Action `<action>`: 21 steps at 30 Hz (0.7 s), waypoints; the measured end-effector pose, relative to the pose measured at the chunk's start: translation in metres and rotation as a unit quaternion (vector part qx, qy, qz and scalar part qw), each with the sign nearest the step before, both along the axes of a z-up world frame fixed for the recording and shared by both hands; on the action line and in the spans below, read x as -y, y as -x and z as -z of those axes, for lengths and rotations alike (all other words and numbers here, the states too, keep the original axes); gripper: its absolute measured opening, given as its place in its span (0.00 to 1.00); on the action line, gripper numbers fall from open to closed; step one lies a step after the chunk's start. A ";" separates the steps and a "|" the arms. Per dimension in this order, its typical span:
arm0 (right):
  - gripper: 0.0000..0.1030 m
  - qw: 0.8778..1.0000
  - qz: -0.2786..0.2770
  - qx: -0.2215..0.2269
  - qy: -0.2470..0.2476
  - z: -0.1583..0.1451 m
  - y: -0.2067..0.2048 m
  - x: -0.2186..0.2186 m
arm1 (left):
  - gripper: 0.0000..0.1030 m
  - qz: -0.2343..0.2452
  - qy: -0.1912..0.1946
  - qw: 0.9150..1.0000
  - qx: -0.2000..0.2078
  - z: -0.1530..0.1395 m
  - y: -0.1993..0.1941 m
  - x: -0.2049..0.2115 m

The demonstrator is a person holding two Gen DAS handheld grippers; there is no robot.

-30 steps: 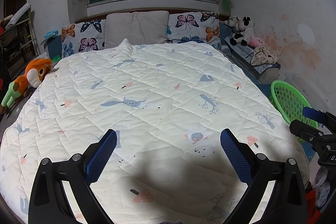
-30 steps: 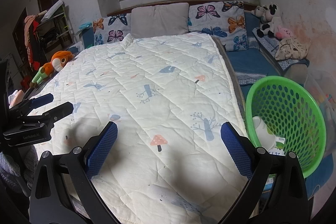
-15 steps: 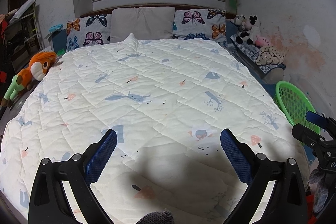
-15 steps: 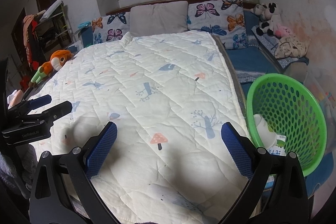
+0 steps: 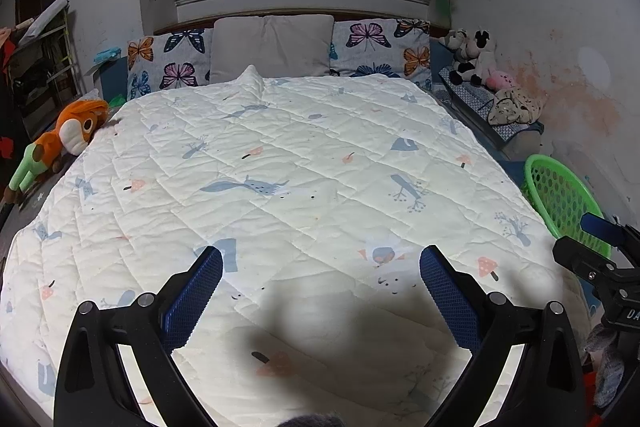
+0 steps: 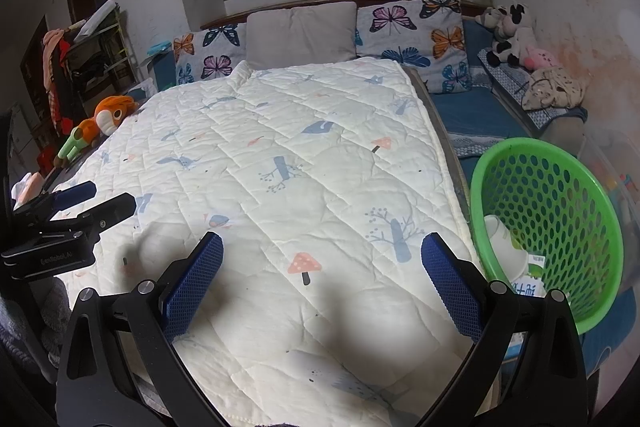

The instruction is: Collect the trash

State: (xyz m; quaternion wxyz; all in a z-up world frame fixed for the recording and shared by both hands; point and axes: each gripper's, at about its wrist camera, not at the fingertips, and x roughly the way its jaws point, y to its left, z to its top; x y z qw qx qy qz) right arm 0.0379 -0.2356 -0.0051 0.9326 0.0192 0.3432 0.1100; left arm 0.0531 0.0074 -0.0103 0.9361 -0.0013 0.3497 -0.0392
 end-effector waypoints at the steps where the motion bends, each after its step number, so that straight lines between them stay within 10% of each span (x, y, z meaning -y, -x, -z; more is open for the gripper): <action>1: 0.96 1.000 0.000 -0.001 -0.001 0.000 0.000 0.000 | 0.93 -0.002 0.001 1.000 -0.001 0.000 0.000 -0.001; 21: 0.96 1.000 -0.002 -0.004 -0.002 0.003 0.000 -0.006 | 0.93 -0.011 -0.005 1.000 -0.008 0.001 -0.001 -0.003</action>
